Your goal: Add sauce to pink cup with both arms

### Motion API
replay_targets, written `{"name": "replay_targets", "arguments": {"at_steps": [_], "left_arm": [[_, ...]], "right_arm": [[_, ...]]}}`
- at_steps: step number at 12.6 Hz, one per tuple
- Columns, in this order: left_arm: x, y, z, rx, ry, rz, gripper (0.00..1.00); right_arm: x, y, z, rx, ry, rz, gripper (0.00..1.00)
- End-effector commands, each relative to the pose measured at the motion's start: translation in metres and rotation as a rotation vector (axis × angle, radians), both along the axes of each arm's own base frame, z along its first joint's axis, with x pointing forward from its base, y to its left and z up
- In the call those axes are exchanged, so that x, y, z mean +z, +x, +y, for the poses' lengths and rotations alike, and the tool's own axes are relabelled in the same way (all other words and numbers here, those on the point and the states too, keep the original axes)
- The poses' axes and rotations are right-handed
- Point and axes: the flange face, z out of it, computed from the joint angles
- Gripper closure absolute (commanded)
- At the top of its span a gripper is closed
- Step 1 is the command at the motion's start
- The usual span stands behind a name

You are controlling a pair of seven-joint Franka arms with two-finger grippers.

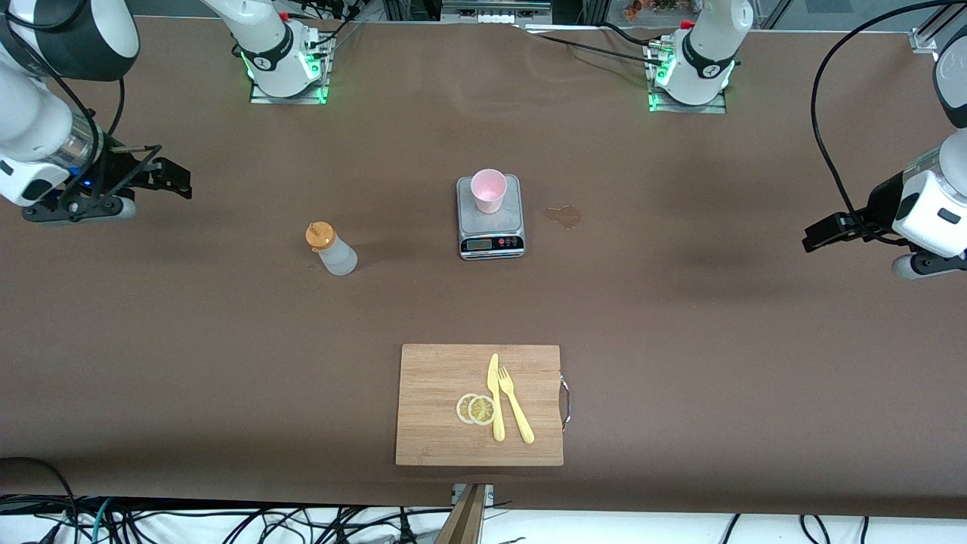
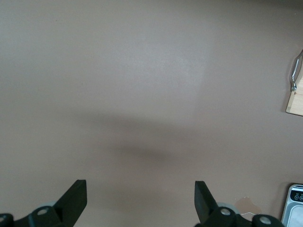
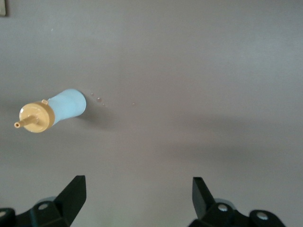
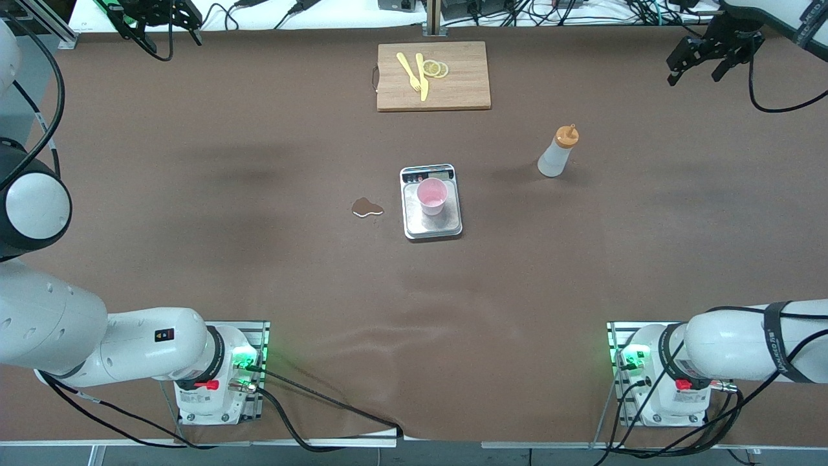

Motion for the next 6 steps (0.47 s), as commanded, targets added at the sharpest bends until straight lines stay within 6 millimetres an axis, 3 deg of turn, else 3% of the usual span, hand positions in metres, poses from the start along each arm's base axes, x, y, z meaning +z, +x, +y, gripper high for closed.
{"name": "replay_targets", "arguments": {"at_steps": [1, 4, 6], "left_arm": [[0.006, -0.004, 0.003, 0.013, -0.016, 0.007, 0.00], [0.006, -0.004, 0.003, 0.014, -0.017, 0.005, 0.00], [0.002, -0.005, 0.003, 0.027, -0.049, 0.014, 0.00]], "right_arm": [[0.009, -0.018, -0.020, -0.041, 0.011, -0.078, 0.01], [0.037, -0.013, -0.015, -0.041, 0.015, -0.103, 0.01], [0.050, 0.009, 0.000, -0.020, 0.014, -0.053, 0.01]]}}
